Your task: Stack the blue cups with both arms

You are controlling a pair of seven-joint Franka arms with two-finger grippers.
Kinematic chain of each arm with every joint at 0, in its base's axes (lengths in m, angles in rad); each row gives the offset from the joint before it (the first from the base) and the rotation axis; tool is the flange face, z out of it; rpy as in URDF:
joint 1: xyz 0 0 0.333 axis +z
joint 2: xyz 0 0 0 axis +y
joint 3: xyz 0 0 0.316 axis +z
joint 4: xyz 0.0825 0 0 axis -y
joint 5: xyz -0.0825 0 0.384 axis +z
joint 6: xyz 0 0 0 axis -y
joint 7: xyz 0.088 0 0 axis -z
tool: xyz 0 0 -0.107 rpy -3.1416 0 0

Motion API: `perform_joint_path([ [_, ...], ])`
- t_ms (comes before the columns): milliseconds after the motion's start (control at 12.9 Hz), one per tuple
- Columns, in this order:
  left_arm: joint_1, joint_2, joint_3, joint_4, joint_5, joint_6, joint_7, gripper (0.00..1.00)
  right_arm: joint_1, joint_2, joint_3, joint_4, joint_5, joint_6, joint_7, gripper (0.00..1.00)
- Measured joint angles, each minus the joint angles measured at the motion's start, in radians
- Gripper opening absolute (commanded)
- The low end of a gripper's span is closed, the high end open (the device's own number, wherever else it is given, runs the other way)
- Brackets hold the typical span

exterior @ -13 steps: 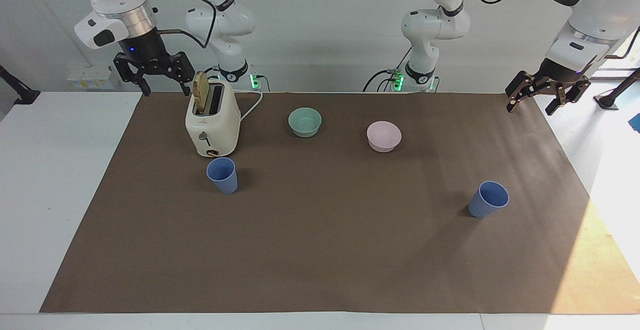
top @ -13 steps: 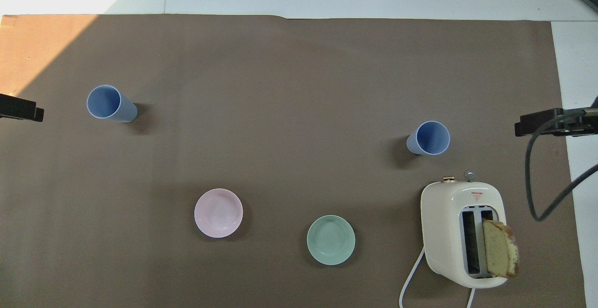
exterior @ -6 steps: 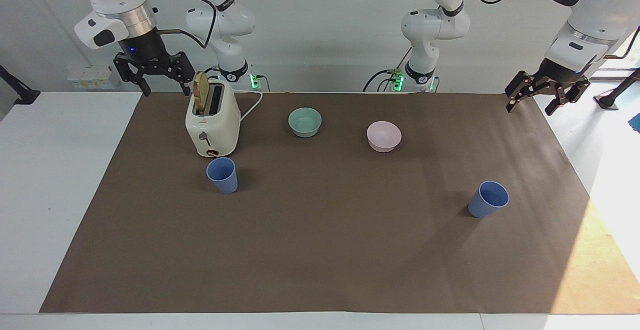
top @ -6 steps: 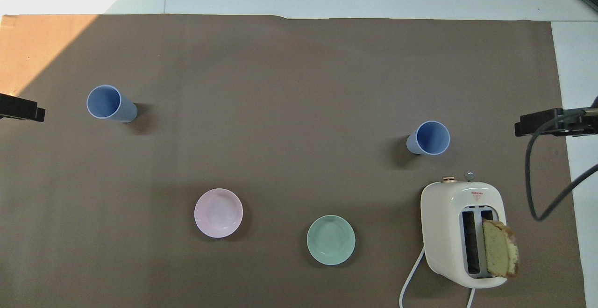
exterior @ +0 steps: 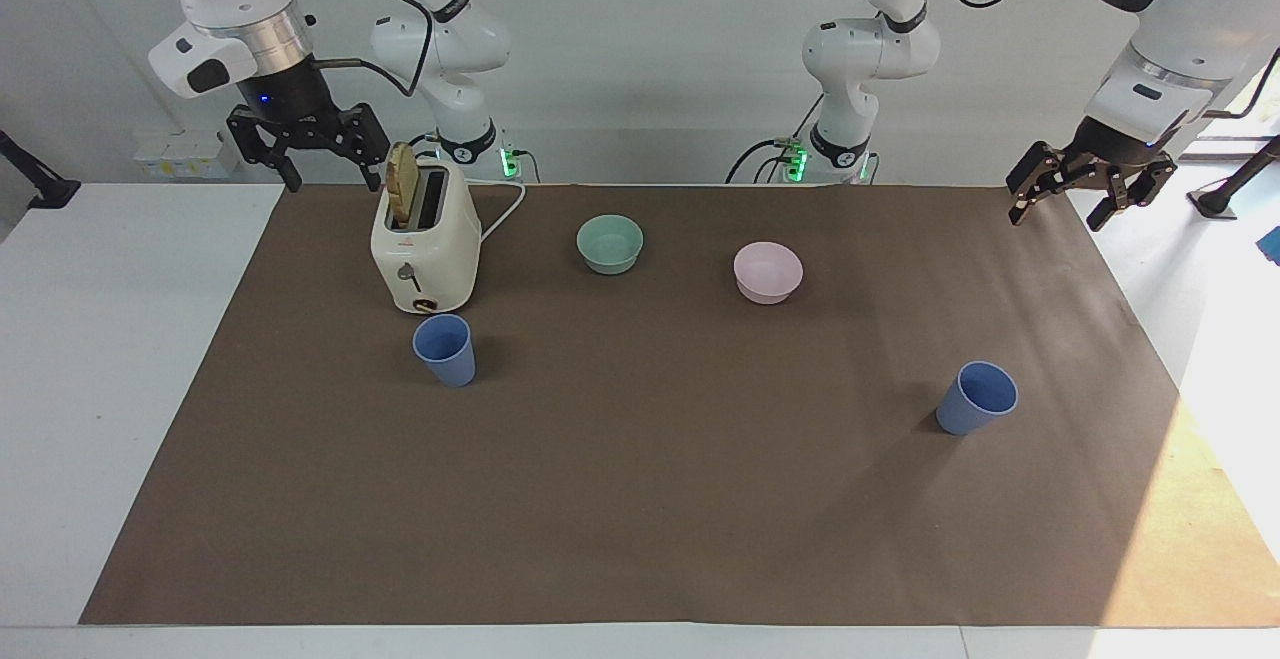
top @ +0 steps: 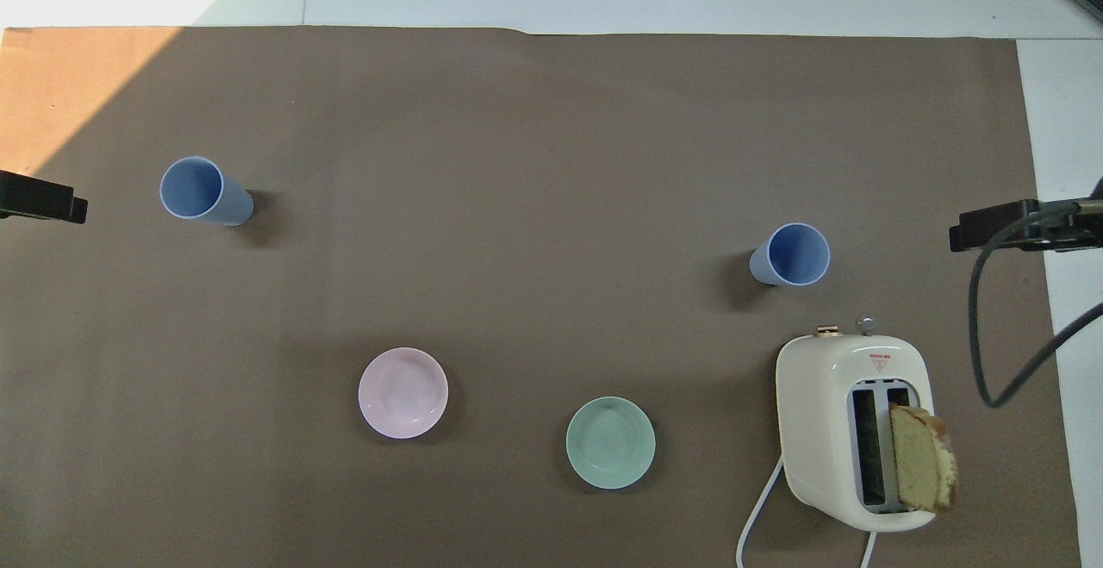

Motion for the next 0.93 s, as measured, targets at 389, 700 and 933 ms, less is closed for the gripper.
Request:
perform_joint_path([
  [389, 0.0, 0.0, 0.0, -0.001, 0.0, 0.039, 0.0, 1.0, 0.0, 0.0, 0.0, 0.0, 0.0, 0.0, 0.0, 1.0],
  [700, 0.0, 0.004, 0.001, -0.006, 0.0, 0.075, 0.0, 1.0, 0.0, 0.0, 0.0, 0.0, 0.0, 0.0, 0.0, 1.0],
  [933, 0.0, 0.011, 0.003, -0.013, 0.0, 0.099, 0.0, 1.0, 0.0, 0.0, 0.0, 0.0, 0.0, 0.0, 0.0, 1.0],
])
